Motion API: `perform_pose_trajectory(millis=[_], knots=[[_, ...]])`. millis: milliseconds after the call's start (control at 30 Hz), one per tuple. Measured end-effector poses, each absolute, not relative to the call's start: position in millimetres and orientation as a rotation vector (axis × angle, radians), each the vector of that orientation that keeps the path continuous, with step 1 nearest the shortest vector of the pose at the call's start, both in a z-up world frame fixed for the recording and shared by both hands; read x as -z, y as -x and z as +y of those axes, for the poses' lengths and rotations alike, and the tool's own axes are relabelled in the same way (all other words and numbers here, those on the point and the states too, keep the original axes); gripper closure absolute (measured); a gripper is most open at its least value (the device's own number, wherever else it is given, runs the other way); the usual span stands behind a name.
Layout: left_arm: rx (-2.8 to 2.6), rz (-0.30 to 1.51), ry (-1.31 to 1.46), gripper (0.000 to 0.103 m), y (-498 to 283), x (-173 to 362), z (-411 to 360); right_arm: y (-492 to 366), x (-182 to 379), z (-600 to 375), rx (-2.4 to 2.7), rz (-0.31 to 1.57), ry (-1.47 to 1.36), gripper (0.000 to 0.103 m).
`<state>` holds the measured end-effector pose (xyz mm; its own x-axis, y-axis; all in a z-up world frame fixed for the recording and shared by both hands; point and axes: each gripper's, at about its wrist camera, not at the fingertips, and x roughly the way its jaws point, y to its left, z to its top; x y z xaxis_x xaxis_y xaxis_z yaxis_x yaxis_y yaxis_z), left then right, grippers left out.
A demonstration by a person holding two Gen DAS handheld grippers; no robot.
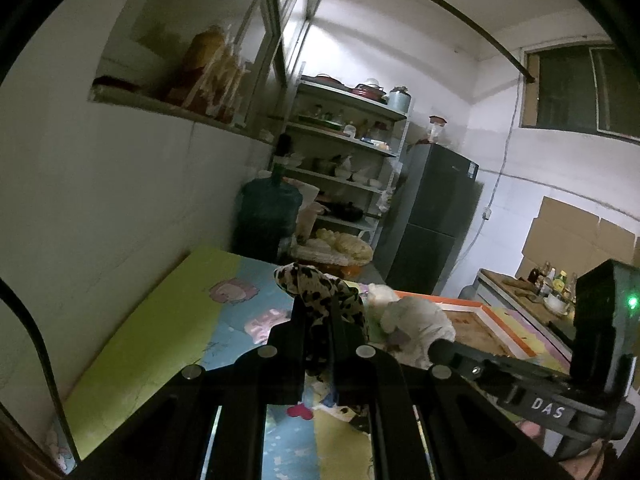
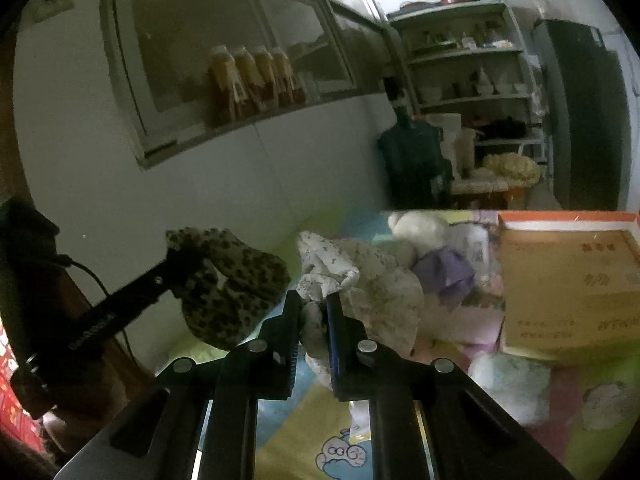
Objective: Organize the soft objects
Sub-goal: 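Carry the leopard-print cloth and white floral cloth over the cardboard tray with both tools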
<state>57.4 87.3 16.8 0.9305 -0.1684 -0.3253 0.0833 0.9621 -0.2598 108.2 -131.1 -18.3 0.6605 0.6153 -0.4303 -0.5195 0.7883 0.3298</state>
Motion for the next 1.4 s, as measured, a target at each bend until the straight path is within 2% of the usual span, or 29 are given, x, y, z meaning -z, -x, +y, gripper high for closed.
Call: perform_pose_trajectory(millis=[600,1400], knots=[[0.276,0.362,0.18,0.094,-86,-35,-6,-101,-16,-216,-0.514,0.455,-0.202,0.091],[0.448,0.45,0.131,0.095,-157,-19,-160,-135,-1,-378,-0.21,0.457,-0.192,0.091]])
